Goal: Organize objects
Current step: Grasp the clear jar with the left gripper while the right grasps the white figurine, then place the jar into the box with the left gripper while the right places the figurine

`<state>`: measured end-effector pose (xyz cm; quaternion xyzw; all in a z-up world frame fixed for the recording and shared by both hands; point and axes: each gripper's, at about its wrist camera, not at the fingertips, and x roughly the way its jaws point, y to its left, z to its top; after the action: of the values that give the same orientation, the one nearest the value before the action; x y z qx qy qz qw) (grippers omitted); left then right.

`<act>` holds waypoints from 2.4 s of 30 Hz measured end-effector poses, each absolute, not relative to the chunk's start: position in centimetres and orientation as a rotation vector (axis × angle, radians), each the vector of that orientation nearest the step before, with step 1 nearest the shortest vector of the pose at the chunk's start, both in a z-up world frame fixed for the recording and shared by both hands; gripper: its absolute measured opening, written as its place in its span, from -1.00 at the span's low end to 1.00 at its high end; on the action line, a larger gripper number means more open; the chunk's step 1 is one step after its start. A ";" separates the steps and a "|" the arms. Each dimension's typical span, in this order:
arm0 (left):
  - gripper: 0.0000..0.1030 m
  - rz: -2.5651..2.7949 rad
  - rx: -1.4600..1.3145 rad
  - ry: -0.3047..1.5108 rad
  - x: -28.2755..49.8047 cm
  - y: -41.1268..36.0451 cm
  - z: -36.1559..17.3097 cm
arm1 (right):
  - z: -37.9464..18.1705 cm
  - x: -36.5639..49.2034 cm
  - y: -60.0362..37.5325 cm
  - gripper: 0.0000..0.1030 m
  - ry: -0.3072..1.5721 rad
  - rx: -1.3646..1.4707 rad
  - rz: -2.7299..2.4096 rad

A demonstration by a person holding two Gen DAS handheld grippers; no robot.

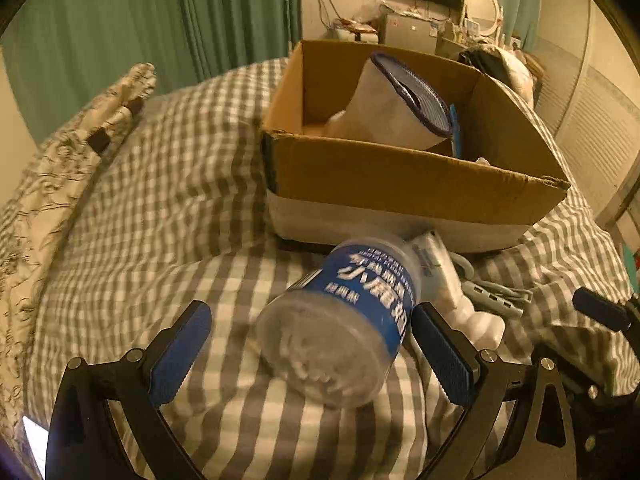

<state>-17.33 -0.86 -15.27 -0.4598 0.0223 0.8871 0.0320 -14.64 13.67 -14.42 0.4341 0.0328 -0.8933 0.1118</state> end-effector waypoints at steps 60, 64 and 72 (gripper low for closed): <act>0.32 2.772 -1.177 -0.180 -7.0 -3.7 -9.3 | -13.1 -11.9 8.2 0.07 0.245 1.257 -2.684; 0.31 2.783 -1.128 -0.158 -6.2 -3.0 -7.5 | -10.2 -10.8 8.3 0.07 0.237 1.164 -2.722; 0.30 2.796 -1.046 -0.121 -6.0 -1.5 -4.1 | -4.9 -9.0 10.0 0.07 0.205 1.018 -2.773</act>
<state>-5.95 -1.54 -4.09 -0.3489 -0.0405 0.9331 0.0770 -9.01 10.02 -4.89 0.3424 0.0690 -0.9326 0.0903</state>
